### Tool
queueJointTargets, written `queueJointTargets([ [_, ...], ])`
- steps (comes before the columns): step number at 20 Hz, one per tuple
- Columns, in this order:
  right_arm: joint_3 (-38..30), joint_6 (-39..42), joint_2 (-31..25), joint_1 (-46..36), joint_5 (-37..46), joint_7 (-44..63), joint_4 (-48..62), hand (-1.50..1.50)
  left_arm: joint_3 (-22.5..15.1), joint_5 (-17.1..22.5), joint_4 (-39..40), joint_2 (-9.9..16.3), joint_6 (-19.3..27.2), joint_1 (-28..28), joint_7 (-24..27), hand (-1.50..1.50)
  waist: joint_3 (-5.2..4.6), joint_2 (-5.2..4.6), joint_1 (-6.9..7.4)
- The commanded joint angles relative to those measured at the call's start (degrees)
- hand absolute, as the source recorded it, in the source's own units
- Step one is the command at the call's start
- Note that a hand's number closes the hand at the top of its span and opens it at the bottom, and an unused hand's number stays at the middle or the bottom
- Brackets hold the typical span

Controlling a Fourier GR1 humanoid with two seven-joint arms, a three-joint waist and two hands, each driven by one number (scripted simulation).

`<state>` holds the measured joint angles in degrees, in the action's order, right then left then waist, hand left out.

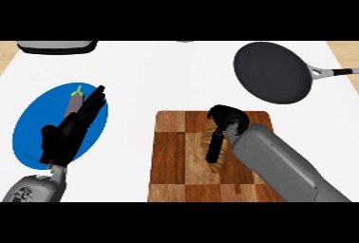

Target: Pick the croissant from the cutting board and place it in the pan

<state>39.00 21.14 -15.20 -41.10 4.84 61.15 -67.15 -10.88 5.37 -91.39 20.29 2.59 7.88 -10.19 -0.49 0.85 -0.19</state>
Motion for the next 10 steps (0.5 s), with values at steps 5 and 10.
queueJointTargets([
  [5,0.6,-1.5,-2.0,1.4,8.0,4.5,-13.3,1.5,0.5,-1.5,-1.8,-1.0,-0.3,-1.0,-1.0,0.0,0.48,-0.4,-0.52],
  [10,3.3,-9.8,-4.5,-0.9,18.3,-10.5,-29.4,1.5,1.1,0.0,-1.1,-1.5,0.0,-2.4,-1.2,0.0,0.63,0.79,-2.01],
])
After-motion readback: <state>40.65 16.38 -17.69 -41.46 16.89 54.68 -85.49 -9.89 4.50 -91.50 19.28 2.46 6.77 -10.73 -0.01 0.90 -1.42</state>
